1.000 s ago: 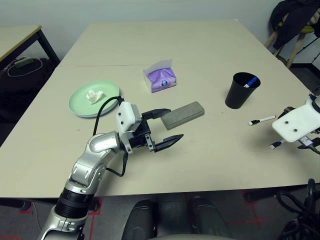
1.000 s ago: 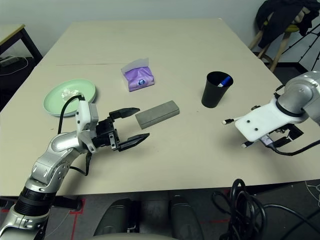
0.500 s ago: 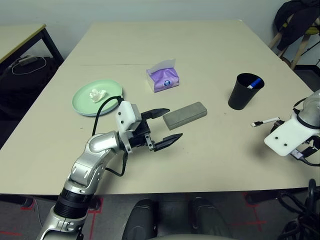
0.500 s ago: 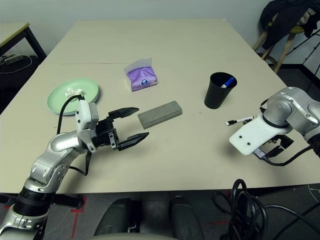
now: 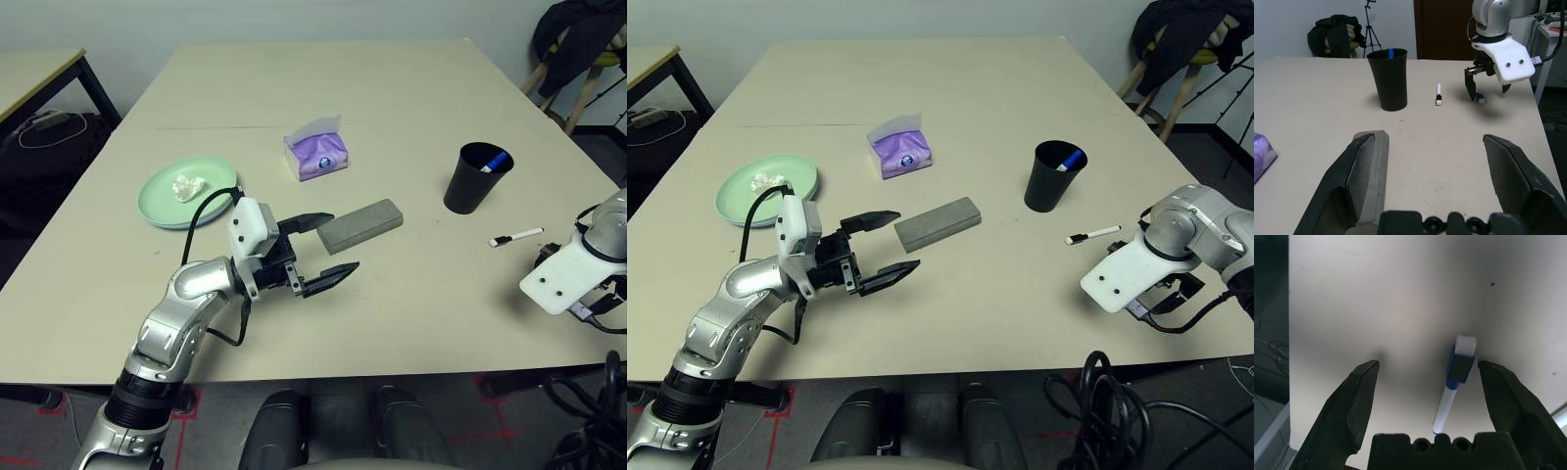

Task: Organize and tidy the items on the table.

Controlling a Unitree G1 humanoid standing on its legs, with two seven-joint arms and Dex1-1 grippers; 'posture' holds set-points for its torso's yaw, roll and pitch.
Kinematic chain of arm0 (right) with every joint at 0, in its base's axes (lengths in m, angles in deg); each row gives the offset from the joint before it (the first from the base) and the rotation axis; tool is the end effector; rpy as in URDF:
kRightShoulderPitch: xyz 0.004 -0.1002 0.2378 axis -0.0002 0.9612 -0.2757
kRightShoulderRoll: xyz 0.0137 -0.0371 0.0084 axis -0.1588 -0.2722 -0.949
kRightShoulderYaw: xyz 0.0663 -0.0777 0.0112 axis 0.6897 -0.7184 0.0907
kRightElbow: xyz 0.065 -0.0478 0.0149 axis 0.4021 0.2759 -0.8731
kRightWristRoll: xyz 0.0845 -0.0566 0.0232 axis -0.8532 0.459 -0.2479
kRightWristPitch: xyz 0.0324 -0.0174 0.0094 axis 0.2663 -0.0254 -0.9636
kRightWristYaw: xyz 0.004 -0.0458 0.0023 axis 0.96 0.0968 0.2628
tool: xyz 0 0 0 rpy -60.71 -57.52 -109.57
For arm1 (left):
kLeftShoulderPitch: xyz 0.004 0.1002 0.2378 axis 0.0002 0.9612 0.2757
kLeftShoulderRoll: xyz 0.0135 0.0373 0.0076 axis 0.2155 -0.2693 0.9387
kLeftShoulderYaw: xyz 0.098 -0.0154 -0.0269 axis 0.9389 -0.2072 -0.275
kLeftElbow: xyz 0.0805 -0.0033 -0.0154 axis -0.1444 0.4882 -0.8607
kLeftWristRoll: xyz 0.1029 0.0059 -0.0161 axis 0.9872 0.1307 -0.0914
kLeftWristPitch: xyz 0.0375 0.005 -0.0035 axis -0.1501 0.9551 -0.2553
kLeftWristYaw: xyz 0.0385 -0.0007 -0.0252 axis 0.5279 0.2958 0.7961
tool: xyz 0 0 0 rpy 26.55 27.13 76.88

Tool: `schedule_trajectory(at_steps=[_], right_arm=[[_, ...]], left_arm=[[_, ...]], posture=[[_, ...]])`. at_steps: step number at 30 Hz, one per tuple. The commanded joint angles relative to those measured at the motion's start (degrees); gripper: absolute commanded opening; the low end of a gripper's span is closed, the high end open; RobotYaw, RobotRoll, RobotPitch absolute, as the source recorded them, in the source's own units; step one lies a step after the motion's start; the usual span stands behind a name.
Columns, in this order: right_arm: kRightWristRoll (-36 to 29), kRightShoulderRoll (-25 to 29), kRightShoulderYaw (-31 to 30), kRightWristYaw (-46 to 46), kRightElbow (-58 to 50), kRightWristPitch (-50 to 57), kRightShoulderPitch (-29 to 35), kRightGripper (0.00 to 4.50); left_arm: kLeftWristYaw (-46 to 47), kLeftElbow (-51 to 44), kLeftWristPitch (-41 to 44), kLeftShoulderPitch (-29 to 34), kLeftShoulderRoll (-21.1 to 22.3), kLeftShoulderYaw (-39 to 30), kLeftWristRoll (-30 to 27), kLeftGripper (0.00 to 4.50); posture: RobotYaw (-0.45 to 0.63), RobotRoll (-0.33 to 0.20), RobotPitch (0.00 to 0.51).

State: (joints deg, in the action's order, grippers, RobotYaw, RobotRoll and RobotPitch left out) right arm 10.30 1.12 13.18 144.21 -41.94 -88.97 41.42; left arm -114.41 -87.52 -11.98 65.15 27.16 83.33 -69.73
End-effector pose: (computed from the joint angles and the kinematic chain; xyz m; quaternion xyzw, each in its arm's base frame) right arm 0.2850 -0.2852 0.1818 -0.6478 0.3890 0.5719 0.3193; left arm 0.2291 0.1721 0.1433 0.0735 -0.0580 -0.5438 0.8339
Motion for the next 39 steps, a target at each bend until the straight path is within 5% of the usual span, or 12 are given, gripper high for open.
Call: schedule_trajectory(at_steps=[1, 12, 22, 32, 39], right_arm=[[0.8, -1.8, -0.5, -1.8, 1.3, -0.6, 0.9, 4.08], [0.0, -2.2, 0.4, -2.0, 1.2, -0.4, 2.4, 0.39], [-4.6, -3.0, 4.3, 1.1, -2.1, 4.6, 4.1, 0.39], [-32.3, -3.9, 7.4, 6.3, -24.5, 37.8, 1.3, 0.39], [-46.3, -16.9, 19.1, -4.3, -27.4, 64.7, -11.8, 0.39]], left_arm=[[0.3, -1.7, 0.9, 0.7, 0.6, -0.3, -0.3, 4.50], [0.4, -2.0, 1.6, 0.7, 0.8, -0.2, -0.3, 4.50], [0.1, -1.5, 1.4, 0.5, 0.7, 0.1, -0.1, 4.50], [-0.4, -1.2, 1.2, 0.5, 1.0, 0.0, 0.0, 4.50], [-0.6, -0.9, 0.9, 0.4, 1.0, 0.2, 0.1, 4.50]], posture=[[0.06, 0.000, 0.105], [0.06, 0.000, 0.108], [0.05, 0.000, 0.111], [0.04, 0.000, 0.101], [0.04, 0.000, 0.100]])
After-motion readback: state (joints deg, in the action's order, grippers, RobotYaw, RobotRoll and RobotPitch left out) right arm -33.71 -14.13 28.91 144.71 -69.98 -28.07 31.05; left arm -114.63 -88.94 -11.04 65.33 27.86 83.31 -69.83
